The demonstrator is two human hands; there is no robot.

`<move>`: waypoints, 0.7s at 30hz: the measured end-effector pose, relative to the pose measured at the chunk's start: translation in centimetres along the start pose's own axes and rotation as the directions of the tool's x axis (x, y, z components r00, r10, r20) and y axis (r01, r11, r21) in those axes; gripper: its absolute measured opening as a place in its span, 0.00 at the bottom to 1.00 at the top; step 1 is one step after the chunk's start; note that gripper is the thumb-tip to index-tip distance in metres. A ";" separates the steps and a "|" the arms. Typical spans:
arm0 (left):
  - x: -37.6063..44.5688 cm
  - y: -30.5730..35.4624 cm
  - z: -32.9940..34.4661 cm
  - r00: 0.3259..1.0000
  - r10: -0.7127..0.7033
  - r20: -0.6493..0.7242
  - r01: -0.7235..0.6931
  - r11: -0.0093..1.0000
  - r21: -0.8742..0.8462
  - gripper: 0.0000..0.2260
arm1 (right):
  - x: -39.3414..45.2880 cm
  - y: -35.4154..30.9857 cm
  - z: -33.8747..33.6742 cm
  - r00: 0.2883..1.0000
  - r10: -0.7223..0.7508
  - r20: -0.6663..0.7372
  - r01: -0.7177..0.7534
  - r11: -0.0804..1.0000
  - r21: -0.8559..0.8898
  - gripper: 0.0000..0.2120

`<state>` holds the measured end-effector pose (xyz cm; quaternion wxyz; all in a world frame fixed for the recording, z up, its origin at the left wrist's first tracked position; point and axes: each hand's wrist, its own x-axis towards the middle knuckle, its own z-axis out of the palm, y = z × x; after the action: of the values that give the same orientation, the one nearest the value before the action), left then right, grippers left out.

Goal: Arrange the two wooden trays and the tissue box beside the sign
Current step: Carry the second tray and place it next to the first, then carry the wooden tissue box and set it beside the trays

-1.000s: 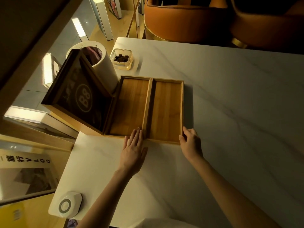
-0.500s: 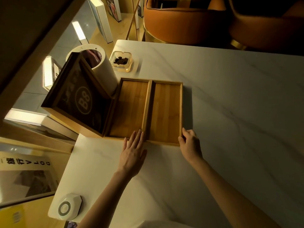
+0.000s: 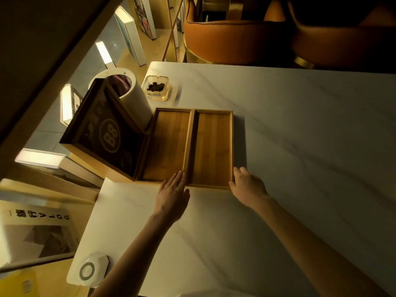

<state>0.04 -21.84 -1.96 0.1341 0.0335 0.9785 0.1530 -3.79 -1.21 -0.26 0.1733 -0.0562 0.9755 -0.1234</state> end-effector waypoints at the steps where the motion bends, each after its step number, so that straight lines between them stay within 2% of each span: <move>1: 0.3 0.4 -0.5 0.999 -0.024 -0.021 0.024 1.000 -0.009 0.20 | 0.0 0.2 -0.5 0.999 -0.018 0.047 0.020 0.999 -0.039 0.12; 4: 1.6 2.4 -2.2 0.985 -0.083 -0.150 0.078 0.996 -0.036 0.12 | 0.0 0.6 -2.3 0.986 -0.077 0.150 0.087 0.994 -0.058 0.11; 7: 2.8 5.3 -3.6 0.984 -0.070 -0.164 0.071 0.997 -0.003 0.12 | -0.6 1.7 -4.7 0.982 -0.126 0.140 0.124 0.992 0.021 0.11; 9: 3.3 8.1 -4.3 0.988 -0.006 -0.151 0.006 1.000 -0.001 0.11 | -1.7 3.3 -6.6 0.986 -0.145 0.080 0.139 0.988 0.069 0.10; 12: 3.7 13.4 -5.0 0.984 0.107 -0.141 -0.114 0.993 -0.041 0.12 | -3.4 6.7 -9.5 0.981 -0.174 -0.082 0.181 0.979 0.090 0.12; 16: 4.2 21.3 -4.4 0.961 0.203 -0.187 -0.209 0.978 -0.013 0.13 | -5.8 12.4 -12.4 0.965 -0.113 -0.235 0.140 0.985 0.101 0.14; 21: 3.9 30.9 -2.0 0.958 0.196 -0.211 -0.237 0.952 -0.194 0.14 | -9.1 21.0 -14.5 0.946 -0.032 -0.322 0.086 0.984 0.154 0.15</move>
<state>-3.45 7.41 8.40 0.0255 0.1114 0.9545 0.2755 -1.80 23.61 10.42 0.0138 -0.0504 0.9748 -0.2168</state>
